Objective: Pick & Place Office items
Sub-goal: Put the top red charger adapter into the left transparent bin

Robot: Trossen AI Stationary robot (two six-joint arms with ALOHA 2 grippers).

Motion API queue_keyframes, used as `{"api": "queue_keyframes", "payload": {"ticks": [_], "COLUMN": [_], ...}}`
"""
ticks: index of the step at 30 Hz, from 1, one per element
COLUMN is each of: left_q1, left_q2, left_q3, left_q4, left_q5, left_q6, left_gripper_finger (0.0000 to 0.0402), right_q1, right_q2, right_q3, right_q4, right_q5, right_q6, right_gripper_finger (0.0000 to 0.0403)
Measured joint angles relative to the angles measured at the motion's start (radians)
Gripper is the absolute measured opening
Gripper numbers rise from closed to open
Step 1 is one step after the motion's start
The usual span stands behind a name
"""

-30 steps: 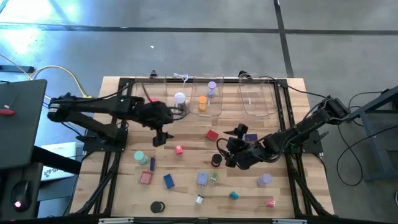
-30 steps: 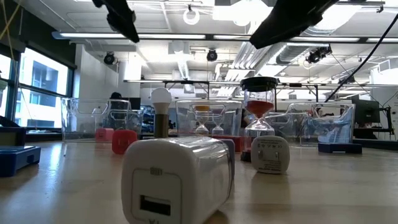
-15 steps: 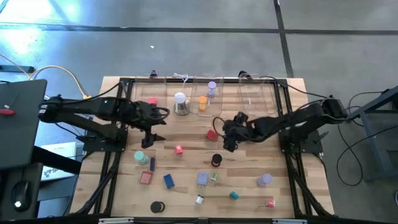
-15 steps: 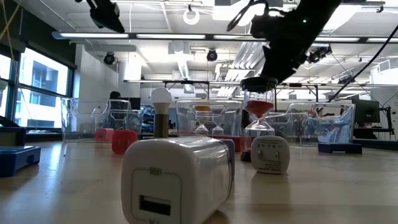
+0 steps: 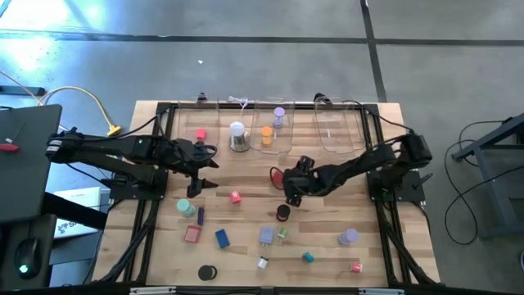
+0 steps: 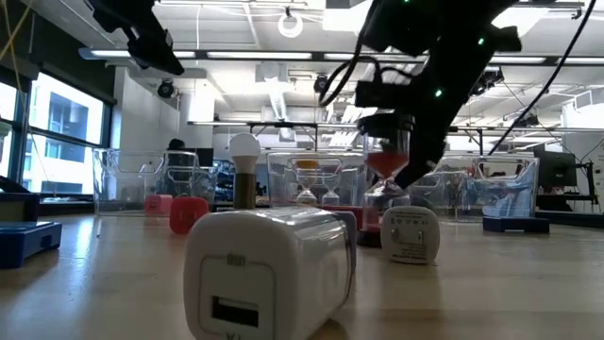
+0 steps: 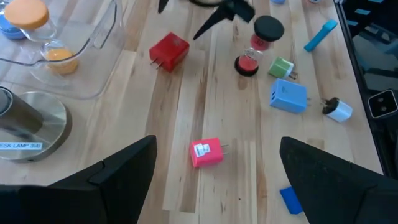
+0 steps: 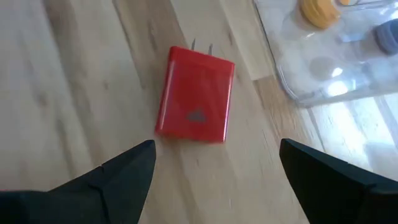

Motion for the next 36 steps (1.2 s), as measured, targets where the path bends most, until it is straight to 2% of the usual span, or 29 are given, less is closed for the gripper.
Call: {"api": "queue_keyframes", "payload": {"ticks": [4,14,22,36], "left_q1": [0.0,0.0,0.0,0.0], "left_q2": [0.0,0.0,0.0,0.001], "left_q3": [-0.002,-0.002,-0.002,-0.002], "left_q4": [0.011,0.043,0.043,0.043], "left_q5": [0.0,0.001,0.001,0.001], "left_q6": [0.0,0.011,0.01,0.004], "left_gripper_finger": [0.0333,0.0333,0.0333,0.0333], "right_q1": [-0.003,-0.008,-0.014,-0.025], "right_q2": [0.033,0.031,0.033,0.16], "right_q3": [0.0,0.0,0.0,0.002], "right_q4": [0.026,0.109,0.182,0.246], "right_q5": [0.04,0.006,-0.002,-0.003], "right_q6": [-0.018,-0.055,-0.024,0.029], "right_gripper_finger": [0.0333,0.0333,0.0333,0.0332]}}
